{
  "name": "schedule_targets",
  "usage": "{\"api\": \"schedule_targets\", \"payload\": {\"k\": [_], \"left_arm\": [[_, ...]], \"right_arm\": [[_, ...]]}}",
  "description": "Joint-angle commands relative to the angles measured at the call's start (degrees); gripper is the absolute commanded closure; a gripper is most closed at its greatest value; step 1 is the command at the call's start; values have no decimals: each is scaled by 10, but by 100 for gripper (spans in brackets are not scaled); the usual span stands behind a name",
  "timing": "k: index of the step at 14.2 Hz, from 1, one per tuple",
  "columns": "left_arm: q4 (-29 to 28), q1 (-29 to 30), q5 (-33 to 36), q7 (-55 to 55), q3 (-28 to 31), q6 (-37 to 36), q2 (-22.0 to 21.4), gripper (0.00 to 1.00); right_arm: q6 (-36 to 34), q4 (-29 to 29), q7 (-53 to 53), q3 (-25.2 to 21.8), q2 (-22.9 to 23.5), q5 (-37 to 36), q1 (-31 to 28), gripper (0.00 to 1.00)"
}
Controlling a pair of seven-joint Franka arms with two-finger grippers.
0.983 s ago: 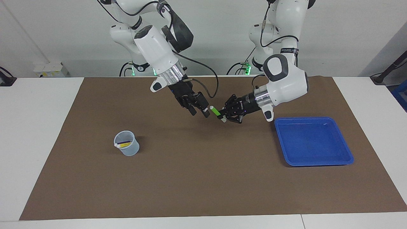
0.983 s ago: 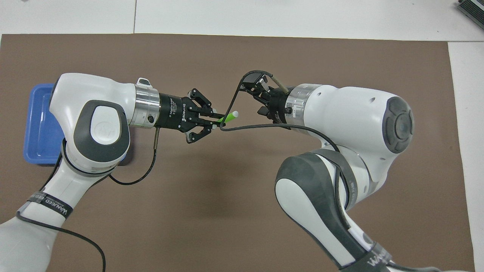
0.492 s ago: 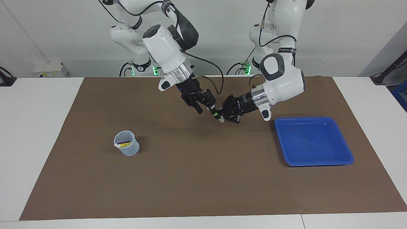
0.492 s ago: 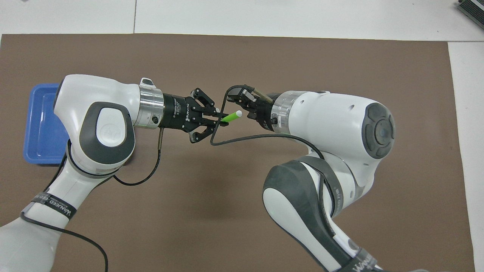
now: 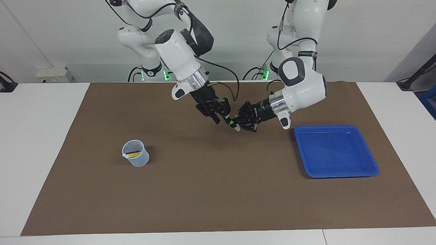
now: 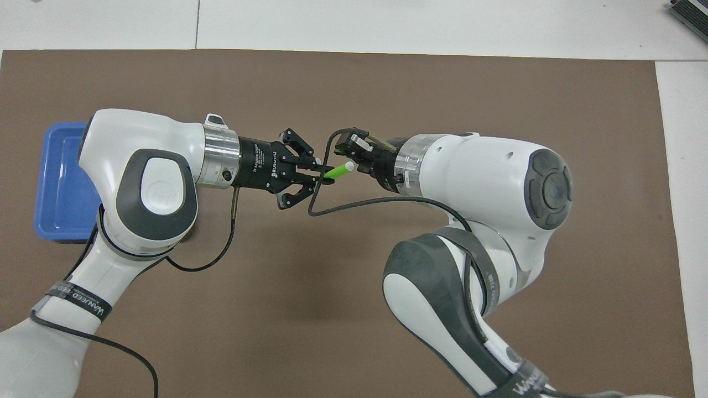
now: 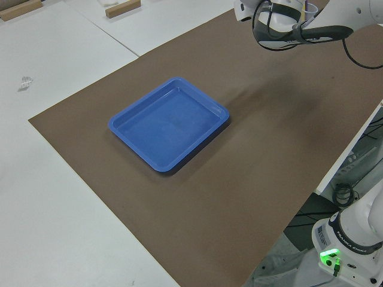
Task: Transfer and insert pens with both arms
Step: 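Close the right gripper on the green pen's free end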
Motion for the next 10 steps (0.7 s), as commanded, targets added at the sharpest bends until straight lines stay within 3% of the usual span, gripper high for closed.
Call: {"api": "schedule_targets", "payload": {"k": [1,10], "left_arm": [[-9,-7,-12,-8,1,12,-10,100],[-12,-16,-10,-49,-1,36,-10,100]], "right_arm": [[-5,3,0,3,2,-11,3,48],[-5,4,-4,2,9,-10,11,60]]}}
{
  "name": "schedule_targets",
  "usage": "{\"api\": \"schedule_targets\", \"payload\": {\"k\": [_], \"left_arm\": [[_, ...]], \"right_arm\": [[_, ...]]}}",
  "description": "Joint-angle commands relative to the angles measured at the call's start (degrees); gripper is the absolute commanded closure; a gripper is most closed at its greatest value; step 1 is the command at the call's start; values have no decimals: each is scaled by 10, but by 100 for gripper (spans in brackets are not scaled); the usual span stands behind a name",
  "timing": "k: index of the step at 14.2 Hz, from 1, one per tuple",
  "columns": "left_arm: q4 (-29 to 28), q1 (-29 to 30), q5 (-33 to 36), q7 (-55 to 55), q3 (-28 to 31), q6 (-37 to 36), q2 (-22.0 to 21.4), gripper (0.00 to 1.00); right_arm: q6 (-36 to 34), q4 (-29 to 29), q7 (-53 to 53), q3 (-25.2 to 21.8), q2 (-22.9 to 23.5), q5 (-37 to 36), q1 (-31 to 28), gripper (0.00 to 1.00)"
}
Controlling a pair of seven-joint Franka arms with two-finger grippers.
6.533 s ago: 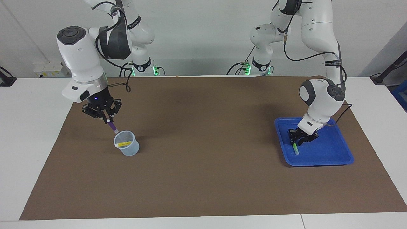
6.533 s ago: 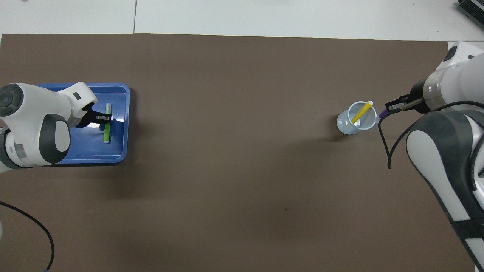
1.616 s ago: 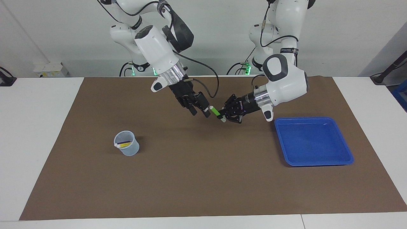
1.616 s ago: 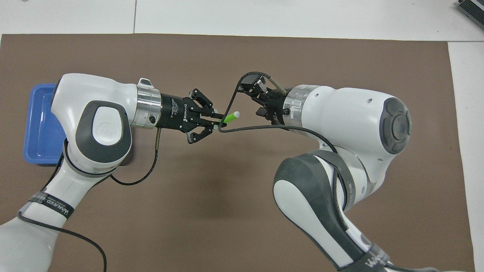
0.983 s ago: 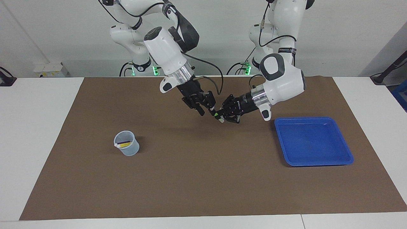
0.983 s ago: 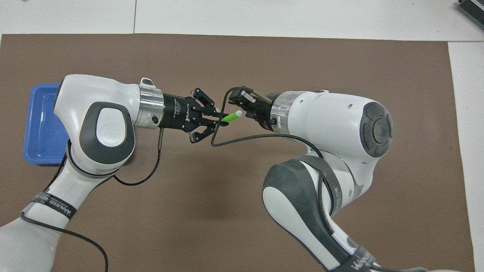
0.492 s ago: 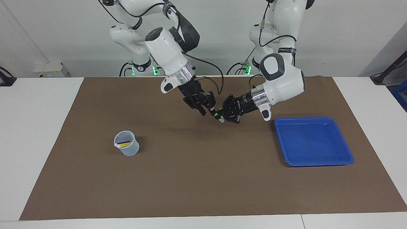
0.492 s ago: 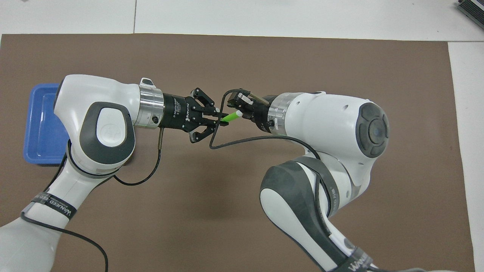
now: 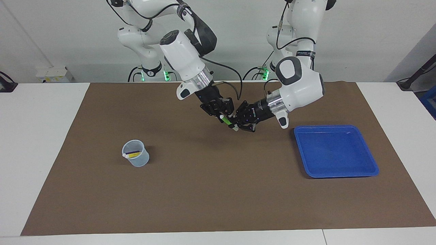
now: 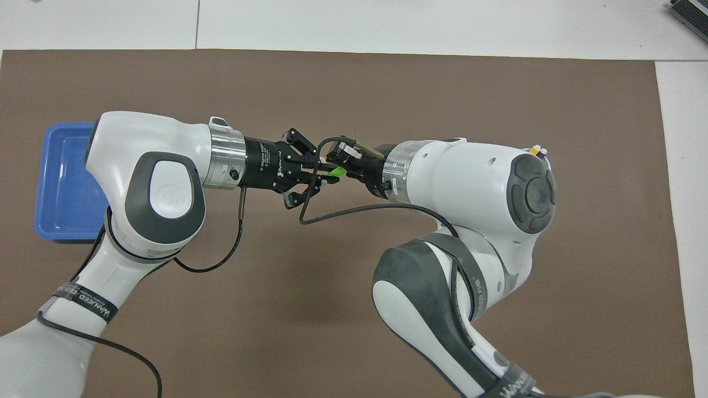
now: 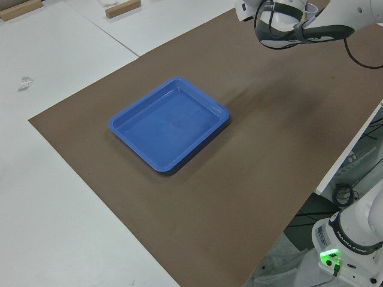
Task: Transfer and insert pens with both arms
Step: 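Close the right gripper on the green pen's free end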
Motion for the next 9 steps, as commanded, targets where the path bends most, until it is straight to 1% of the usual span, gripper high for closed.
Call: {"api": "schedule_targets", "payload": {"k": [1,3,4,6,8,9], "left_arm": [[-12,-8,-10,-6,4,15,-10,100],[-13,-8,-9,-3,4,15,-10,100],[-14,-8,-9,-3,4,15,-10,100],[-14,-9,-9,-3,4,15,-11,100],[-14,-8,-8,-3,4,15,-10,100],[-14,-8,-8,-3,4,15,-10,100]], "right_arm": [[-5,4,-5,1,4,-11,-3,67],[-5,5,-7,1,4,-11,-4,71],[-5,5,-8,1,4,-12,-5,71],[-5,5,-14,1,4,-13,-7,80],[-4,5,-21,1,4,-12,-9,95],[-4,5,-21,1,4,-12,-10,100]]}}
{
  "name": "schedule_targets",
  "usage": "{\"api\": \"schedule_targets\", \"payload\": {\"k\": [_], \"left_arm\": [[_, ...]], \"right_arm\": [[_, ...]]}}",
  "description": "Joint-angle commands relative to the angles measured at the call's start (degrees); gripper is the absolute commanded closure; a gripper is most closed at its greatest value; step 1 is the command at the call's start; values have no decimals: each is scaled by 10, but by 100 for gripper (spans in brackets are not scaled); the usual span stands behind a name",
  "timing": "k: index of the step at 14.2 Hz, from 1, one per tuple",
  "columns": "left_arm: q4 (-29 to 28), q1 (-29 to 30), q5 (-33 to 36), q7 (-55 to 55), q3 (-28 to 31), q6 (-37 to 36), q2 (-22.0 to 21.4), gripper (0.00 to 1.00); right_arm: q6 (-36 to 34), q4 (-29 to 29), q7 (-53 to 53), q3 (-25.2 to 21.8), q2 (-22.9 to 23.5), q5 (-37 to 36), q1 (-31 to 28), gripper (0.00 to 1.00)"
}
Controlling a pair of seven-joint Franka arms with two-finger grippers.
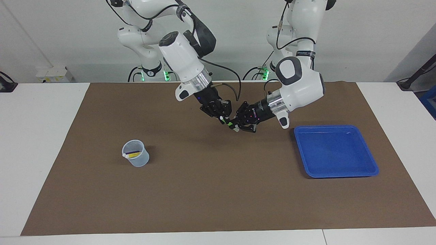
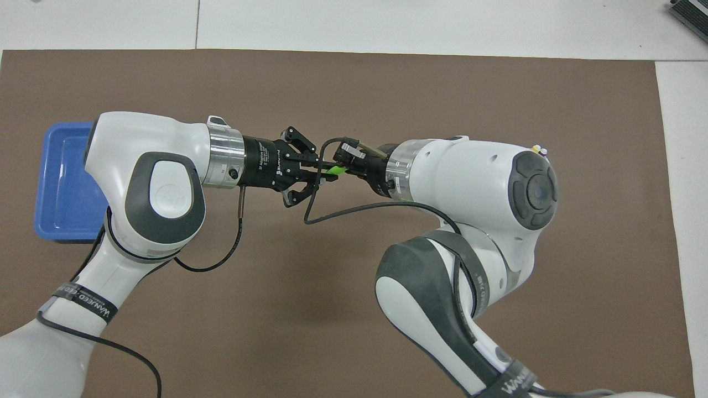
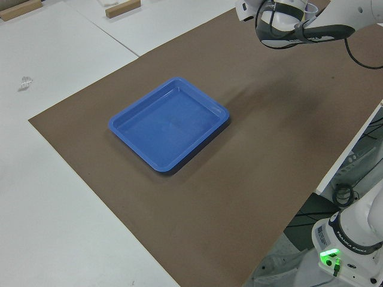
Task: Transfer and insert pens with both arms
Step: 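Open the left gripper and withdraw it while the right gripper pulls back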
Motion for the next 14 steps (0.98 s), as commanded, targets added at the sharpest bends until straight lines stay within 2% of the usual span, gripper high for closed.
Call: {"api": "schedule_targets", "payload": {"k": [1,3,5,6,7,11,14], "left_arm": [[-14,-9,-9,-4,3,6,-11,100],[-14,-8,-8,-4,3,6,-11,87],[-13,-9,-4,-7,3,5,-10,28],[-13,-11,-3,-7,3,4,-10,9],[-13,-10,-2,-7,4,3,-11,0],[-13,-2,75,-8,5,-7,-24,0],[-13,19,174,-5,10,-33,-33,0]], "right_arm": [[2,7,-8,4,3,-9,-8,100],[2,7,-8,4,3,-8,-9,100],[3,7,-19,3,3,-10,-9,100],[2,7,-30,3,3,-14,-11,100],[1,7,-32,3,3,-15,-11,100],[-13,7,-33,1,2,-19,-12,100],[-31,7,-34,0,0,-45,-16,100]]}}
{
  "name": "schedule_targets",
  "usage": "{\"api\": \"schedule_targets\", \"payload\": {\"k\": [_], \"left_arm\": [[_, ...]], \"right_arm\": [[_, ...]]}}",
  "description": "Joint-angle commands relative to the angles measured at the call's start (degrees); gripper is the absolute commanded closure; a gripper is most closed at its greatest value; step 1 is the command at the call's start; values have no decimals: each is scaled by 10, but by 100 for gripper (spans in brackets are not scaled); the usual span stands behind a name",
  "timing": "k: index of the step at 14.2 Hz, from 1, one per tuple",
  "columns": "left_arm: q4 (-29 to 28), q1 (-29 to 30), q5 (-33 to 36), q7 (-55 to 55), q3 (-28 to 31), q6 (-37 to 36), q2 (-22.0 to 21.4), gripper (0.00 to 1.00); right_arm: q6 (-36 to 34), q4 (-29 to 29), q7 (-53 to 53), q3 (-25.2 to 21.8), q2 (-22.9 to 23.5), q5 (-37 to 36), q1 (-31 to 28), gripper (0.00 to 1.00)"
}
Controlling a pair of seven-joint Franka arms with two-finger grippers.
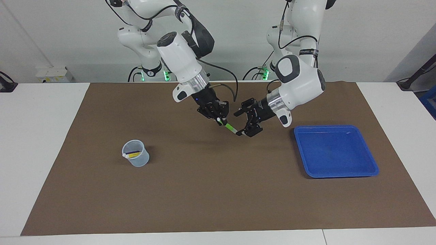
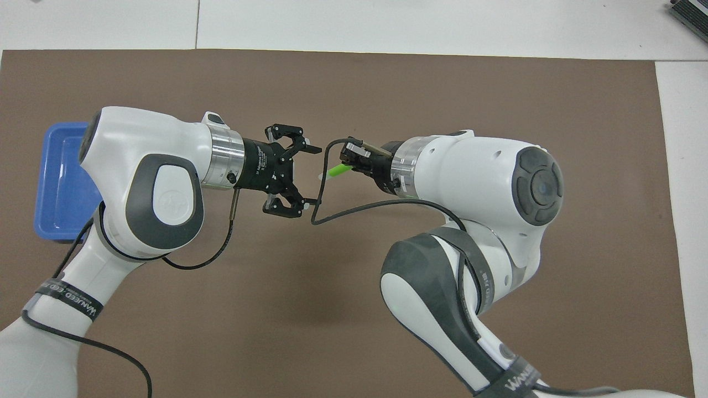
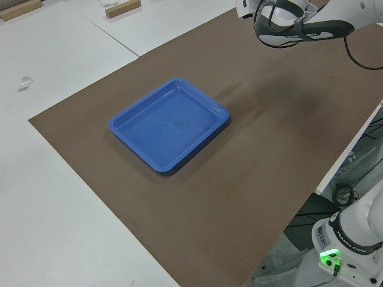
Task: Transfer and insert pens with both arms
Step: 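Open the left gripper and withdraw it while the right gripper pulls back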
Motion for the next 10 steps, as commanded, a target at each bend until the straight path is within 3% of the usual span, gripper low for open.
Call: {"api": "schedule_targets", "payload": {"k": [1,7,10], "left_arm": [[-11,26,90,17,5,-41,-26,0],[-11,125,210,326,6,-125,-34,0],[-6,134,280,470,7,-132,-37,0]], "right_arm": [[-27,5,-15,4,-3,-29,-17,100],[-113,6,-137,4,-26,-39,-70,100],[-156,6,-232,3,-39,-53,-106,100]]}}
